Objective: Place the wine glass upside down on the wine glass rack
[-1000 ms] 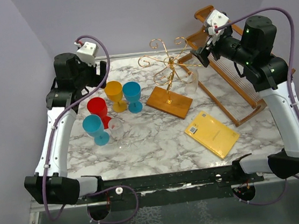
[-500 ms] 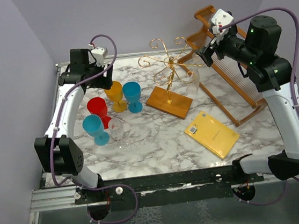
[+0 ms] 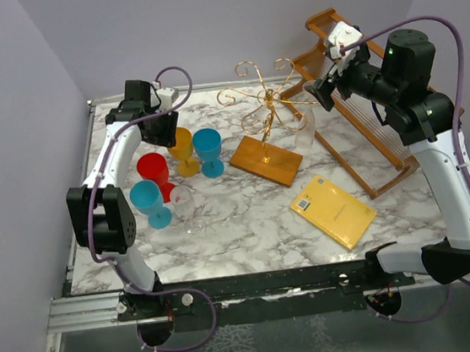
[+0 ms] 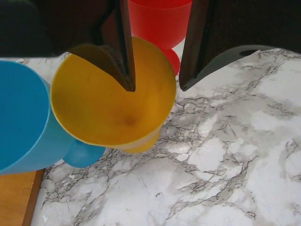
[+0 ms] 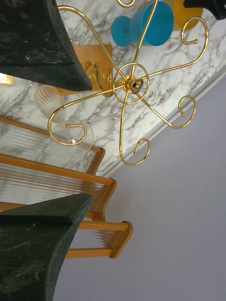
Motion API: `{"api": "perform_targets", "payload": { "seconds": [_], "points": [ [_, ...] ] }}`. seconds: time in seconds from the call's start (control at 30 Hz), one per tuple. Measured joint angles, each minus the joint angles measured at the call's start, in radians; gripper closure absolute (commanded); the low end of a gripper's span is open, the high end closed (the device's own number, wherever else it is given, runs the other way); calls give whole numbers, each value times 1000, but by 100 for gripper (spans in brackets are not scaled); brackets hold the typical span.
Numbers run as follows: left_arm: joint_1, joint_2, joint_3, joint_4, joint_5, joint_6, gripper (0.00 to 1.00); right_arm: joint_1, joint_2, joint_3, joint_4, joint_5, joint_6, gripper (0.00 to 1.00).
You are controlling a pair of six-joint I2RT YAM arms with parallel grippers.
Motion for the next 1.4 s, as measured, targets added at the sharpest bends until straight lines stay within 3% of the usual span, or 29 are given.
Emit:
{"api": "perform_targets", "payload": {
  "seconds": [0.67, 1.4],
  "points": [
    [0, 78, 53, -17, 0, 26, 99, -28, 0, 0, -2, -36, 0, 11],
    [0, 79, 189, -24, -60, 68, 100, -53, -13, -25, -1, -36, 0, 10]
  ]
}}
